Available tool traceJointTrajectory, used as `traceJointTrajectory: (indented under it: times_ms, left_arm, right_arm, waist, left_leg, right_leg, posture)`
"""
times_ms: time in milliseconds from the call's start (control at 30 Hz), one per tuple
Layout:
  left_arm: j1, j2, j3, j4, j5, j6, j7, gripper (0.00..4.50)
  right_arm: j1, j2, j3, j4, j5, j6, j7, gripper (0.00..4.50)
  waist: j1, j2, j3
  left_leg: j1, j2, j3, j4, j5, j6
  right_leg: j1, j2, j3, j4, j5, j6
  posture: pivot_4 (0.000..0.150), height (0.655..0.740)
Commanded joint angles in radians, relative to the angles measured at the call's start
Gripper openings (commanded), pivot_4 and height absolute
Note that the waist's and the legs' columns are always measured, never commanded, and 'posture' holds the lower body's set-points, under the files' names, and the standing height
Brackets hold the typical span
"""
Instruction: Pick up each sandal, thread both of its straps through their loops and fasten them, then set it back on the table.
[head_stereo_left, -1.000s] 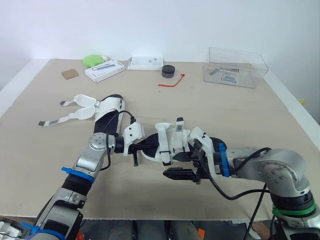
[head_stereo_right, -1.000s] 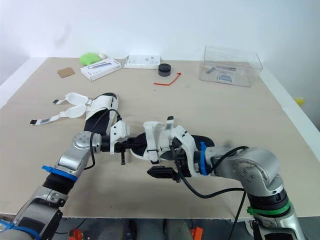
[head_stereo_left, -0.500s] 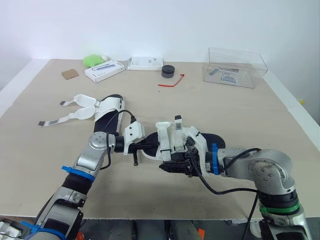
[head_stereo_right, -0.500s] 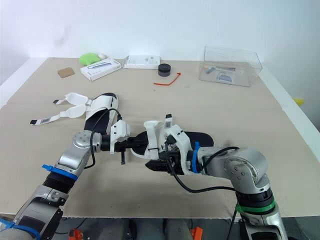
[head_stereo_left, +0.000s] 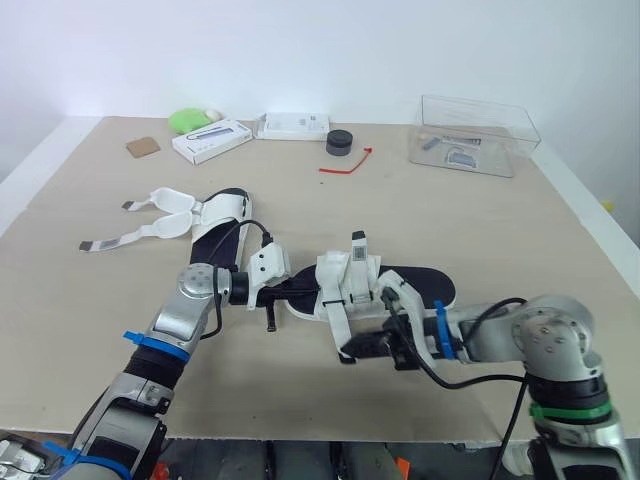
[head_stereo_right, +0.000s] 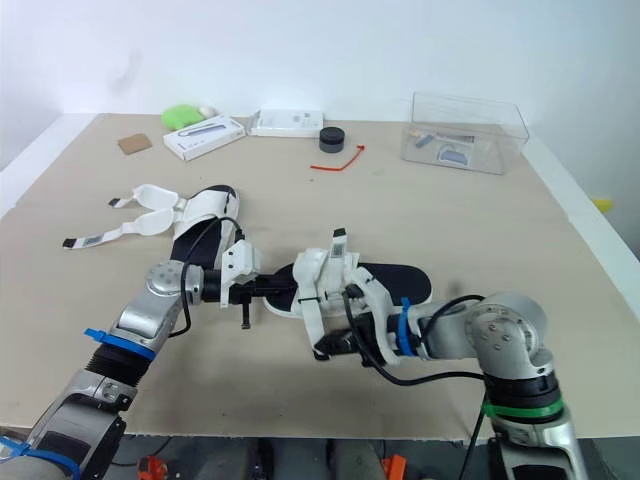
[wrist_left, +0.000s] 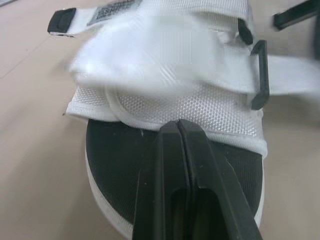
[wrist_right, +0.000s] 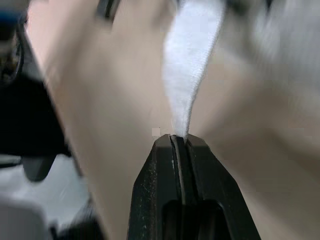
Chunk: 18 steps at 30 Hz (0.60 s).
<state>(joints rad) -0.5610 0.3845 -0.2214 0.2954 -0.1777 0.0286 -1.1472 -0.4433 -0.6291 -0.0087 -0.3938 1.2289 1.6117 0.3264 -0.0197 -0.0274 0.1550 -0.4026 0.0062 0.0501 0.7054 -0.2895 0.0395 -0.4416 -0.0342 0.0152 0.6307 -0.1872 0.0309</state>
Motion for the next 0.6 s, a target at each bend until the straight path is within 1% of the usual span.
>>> traceJointTrajectory:
  times_ms: [33,100,267,367,433,467,500,533,600]
  left_arm:
    - [0.001,0.007,0.0,-0.013,0.002,0.001,-0.002,0.0]
    - [0.001,0.007,-0.001,-0.013,0.002,0.0,-0.002,0.0]
    - [0.003,0.006,-0.002,-0.015,0.003,-0.003,0.001,0.0]
    - [0.007,0.006,-0.003,-0.018,0.004,-0.004,0.003,0.0]
    - [0.008,0.006,-0.003,-0.02,0.004,-0.004,0.003,0.0]
    - [0.008,0.007,-0.003,-0.02,0.004,-0.004,0.003,0.0]
    - [0.008,0.007,-0.003,-0.019,0.004,-0.004,0.002,0.0]
    - [0.008,0.007,-0.004,-0.019,0.004,-0.004,0.002,0.0]
    - [0.006,0.007,-0.004,-0.015,0.004,-0.007,0.0,0.0]
  right_arm:
    - [-0.013,-0.053,0.013,-0.043,0.099,0.003,0.038,0.04]
    - [-0.017,-0.072,0.021,-0.048,0.121,0.003,0.045,0.04]
    - [-0.03,-0.067,0.005,-0.055,0.121,-0.007,0.052,0.04]
    - [-0.046,-0.097,0.001,-0.079,0.131,-0.016,0.099,1.01]
    - [-0.053,-0.125,-0.003,-0.102,0.116,-0.037,0.131,1.97]
    - [-0.059,-0.175,0.015,-0.14,0.067,-0.074,0.175,2.53]
    - [-0.062,-0.229,0.036,-0.177,0.015,-0.115,0.224,2.94]
    - [-0.063,-0.269,0.053,-0.202,-0.022,-0.147,0.262,3.24]
    - [-0.057,-0.376,0.12,-0.268,-0.216,-0.357,0.38,4.06]
  waist:
    - [0.0,0.0,0.0]
    - [0.0,0.0,0.0]
    - [0.0,0.0,0.0]
    - [0.0,0.0,0.0]
    - [0.0,0.0,0.0]
    - [0.0,0.0,0.0]
    - [0.001,0.0,0.0]
    - [0.001,0.0,0.0]
    - [0.001,0.0,0.0]
  left_leg:
    - [0.0,0.0,0.0,0.0,0.0,0.0]
    - [0.0,0.0,-0.001,0.0,0.0,0.0]
    - [0.0,0.0,-0.001,0.0,0.0,0.0]
    - [-0.001,0.0,-0.001,0.0,0.0,0.0]
    - [-0.001,0.0,-0.001,0.0,0.0,0.0]
    - [-0.001,0.0,-0.001,0.0,0.0,0.0]
    - [-0.001,0.0,-0.001,0.0,0.0,0.0]
    - [-0.001,0.0,-0.001,0.0,0.0,0.0]
    - [-0.001,0.0,-0.001,0.0,0.0,0.0]
  right_leg:
    - [0.0,0.0,0.0,0.0,0.0,0.0]
    - [0.0,0.001,0.0,0.0,0.0,0.0]
    - [0.0,0.001,0.001,0.0,-0.001,0.001]
    - [0.0,0.001,0.001,0.0,-0.001,0.001]
    - [0.0,0.001,0.001,0.0,-0.001,0.001]
    - [0.0,0.001,0.001,0.0,-0.001,0.001]
    - [0.0,0.001,0.0,0.0,-0.001,0.001]
    - [0.0,0.0,0.001,0.0,-0.001,0.001]
    - [0.0,0.0,0.0,0.0,-0.001,0.002]
  posture:
    - [0.15,0.74]
    - [0.15,0.74]
    - [0.15,0.74]
    - [0.15,0.74]
    - [0.15,0.74]
    - [0.15,0.74]
    - [0.15,0.74]
    - [0.15,0.74]
    - [0.15,0.74]
